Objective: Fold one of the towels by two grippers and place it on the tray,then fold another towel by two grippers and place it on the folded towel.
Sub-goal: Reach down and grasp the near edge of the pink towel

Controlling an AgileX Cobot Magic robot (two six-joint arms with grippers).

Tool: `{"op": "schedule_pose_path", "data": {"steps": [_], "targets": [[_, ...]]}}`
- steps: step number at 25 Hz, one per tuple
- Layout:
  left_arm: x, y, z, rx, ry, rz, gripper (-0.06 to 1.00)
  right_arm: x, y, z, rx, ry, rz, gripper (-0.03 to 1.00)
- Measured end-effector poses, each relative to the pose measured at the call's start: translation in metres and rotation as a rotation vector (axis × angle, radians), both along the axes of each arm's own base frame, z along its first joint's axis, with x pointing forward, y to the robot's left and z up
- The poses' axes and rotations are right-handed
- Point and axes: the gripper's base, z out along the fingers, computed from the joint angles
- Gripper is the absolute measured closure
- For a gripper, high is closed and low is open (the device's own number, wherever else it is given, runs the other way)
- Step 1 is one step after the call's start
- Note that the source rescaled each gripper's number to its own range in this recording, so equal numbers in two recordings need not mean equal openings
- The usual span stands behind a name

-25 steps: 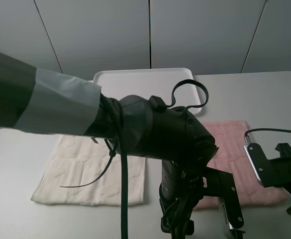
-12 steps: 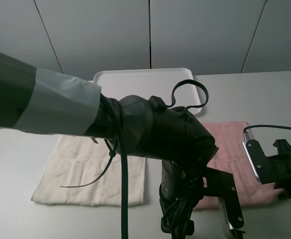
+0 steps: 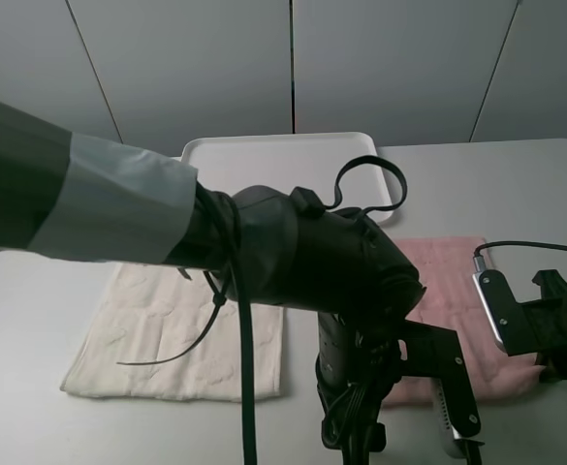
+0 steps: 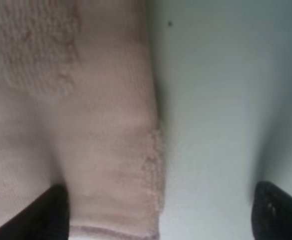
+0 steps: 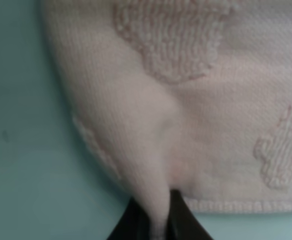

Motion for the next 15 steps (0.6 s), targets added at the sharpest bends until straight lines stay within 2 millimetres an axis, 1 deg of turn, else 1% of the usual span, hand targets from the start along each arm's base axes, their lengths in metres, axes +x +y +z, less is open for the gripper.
{"op": "schedule_pose_path", "data": {"steps": [11, 13, 15], "targets": [[-0.0053, -0.0039, -0.0009, -0.002, -0.035, -0.004, 0.01, 0.0000, 0.0000, 0.0000, 0.001, -0.003, -0.032, 0.96], [-0.0050, -0.0019, -0.0040, 0.024, -0.038, -0.014, 0.05, 0.0000, 0.0000, 0.0000, 0.001, -0.004, -0.040, 0.96], [-0.0048, 0.0001, -0.0058, 0.050, -0.039, -0.026, 0.13, 0.0000, 0.0000, 0.0000, 0.002, -0.005, -0.047, 0.96]]}}
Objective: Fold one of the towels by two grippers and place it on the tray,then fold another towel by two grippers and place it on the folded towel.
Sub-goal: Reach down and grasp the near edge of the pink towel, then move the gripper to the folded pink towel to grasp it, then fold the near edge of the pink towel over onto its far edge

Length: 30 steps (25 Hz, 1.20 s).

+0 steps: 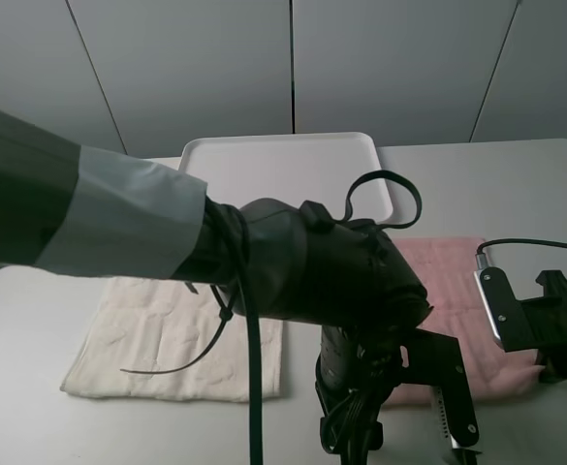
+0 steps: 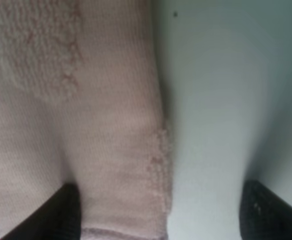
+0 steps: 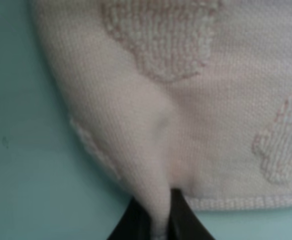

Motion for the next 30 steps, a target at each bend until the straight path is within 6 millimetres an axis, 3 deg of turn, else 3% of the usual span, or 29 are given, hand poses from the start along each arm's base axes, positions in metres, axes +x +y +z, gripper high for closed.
{"op": "schedule_pose_path", "data": {"steps": [3, 13, 15, 22, 30], "targets": [[0.0001, 0.0011, -0.0005, 0.018, 0.000, -0.013, 0.22, 0.0000, 0.0000, 0.0000, 0.000, -0.001, -0.008, 0.96], [0.0006, 0.0015, -0.0005, 0.022, -0.006, 0.001, 0.25, 0.0000, 0.0000, 0.0000, 0.001, -0.004, -0.036, 0.96], [0.0009, 0.0014, -0.0005, 0.019, -0.009, 0.018, 0.35, 0.0000, 0.0000, 0.0000, 0.002, -0.005, -0.053, 0.96], [0.0036, -0.0001, -0.0009, 0.004, -0.038, 0.012, 0.89, -0.0001, 0.0004, 0.0000, 0.007, -0.007, -0.081, 0.96], [0.0040, -0.0011, 0.0007, -0.014, -0.041, 0.070, 0.93, -0.0028, 0.0067, 0.0072, 0.092, -0.042, -0.262, 0.97]]}}
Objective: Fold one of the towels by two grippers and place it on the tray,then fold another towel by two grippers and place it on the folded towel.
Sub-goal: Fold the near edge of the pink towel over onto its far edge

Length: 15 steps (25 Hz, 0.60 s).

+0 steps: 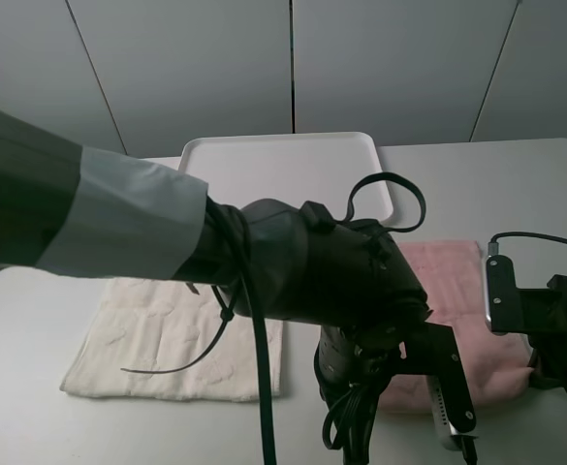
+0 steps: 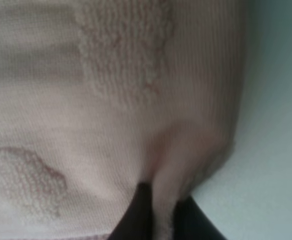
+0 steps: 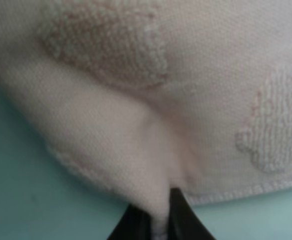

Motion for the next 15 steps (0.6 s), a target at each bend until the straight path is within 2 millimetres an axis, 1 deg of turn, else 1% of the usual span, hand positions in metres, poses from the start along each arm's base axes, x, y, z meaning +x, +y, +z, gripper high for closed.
{"op": "schedule_pose_path", "data": {"steps": [4, 5, 7, 12, 15], "targets": [[0.004, 0.000, 0.006, -0.036, 0.007, 0.035, 0.93, 0.000, 0.003, 0.012, 0.052, -0.066, -0.107, 0.97], [0.008, 0.001, 0.011, -0.053, 0.007, 0.057, 0.93, 0.000, 0.003, 0.015, 0.062, -0.084, -0.132, 0.97], [0.016, 0.004, 0.019, -0.082, 0.000, 0.099, 0.93, 0.000, 0.004, 0.021, 0.082, -0.119, -0.194, 0.97], [0.046, 0.015, 0.038, -0.173, -0.005, 0.224, 0.93, 0.001, 0.004, 0.036, 0.145, -0.219, -0.415, 0.97], [0.057, 0.021, 0.049, -0.222, 0.011, 0.289, 0.93, 0.004, 0.004, 0.046, 0.192, -0.302, -0.499, 0.97]]}}
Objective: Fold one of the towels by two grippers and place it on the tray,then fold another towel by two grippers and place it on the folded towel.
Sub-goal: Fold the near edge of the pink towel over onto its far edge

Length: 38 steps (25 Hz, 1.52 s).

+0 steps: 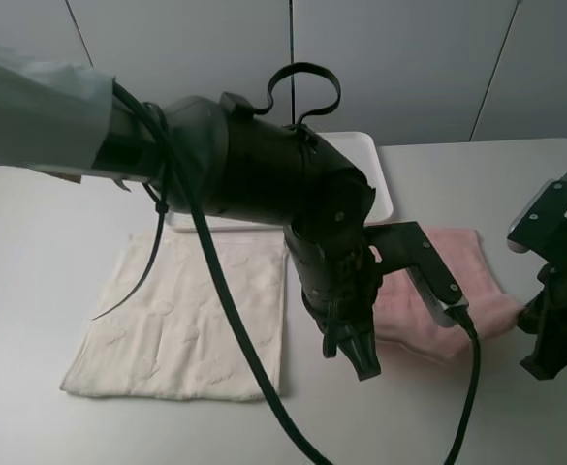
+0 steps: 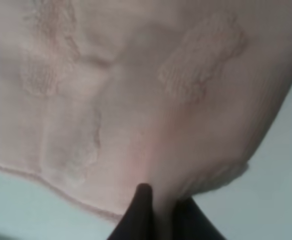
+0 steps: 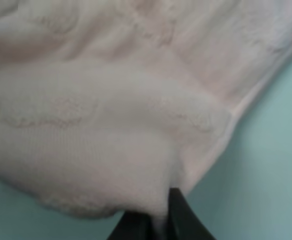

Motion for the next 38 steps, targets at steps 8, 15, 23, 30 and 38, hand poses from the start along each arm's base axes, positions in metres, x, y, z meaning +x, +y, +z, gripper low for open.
{"op": "schedule_pose_path", "data": {"steps": [8, 15, 23, 30, 38], "targets": [[0.024, 0.012, 0.019, -0.093, -0.014, 0.096, 0.93, 0.025, 0.003, 0.028, 0.139, -0.127, -0.251, 0.97], [0.047, 0.024, 0.021, -0.151, -0.013, 0.244, 0.93, 0.046, 0.006, 0.031, 0.196, -0.112, -0.372, 0.97], [0.064, 0.032, 0.023, -0.205, -0.041, 0.300, 0.93, 0.062, 0.008, 0.016, 0.210, -0.055, -0.447, 0.97], [0.066, 0.029, 0.012, -0.213, -0.046, 0.302, 0.93, 0.072, 0.009, 0.013, 0.256, -0.122, -0.491, 0.97], [0.078, 0.034, 0.009, -0.237, -0.076, 0.360, 0.91, 0.083, 0.010, 0.007, 0.288, -0.189, -0.503, 0.95]]}}
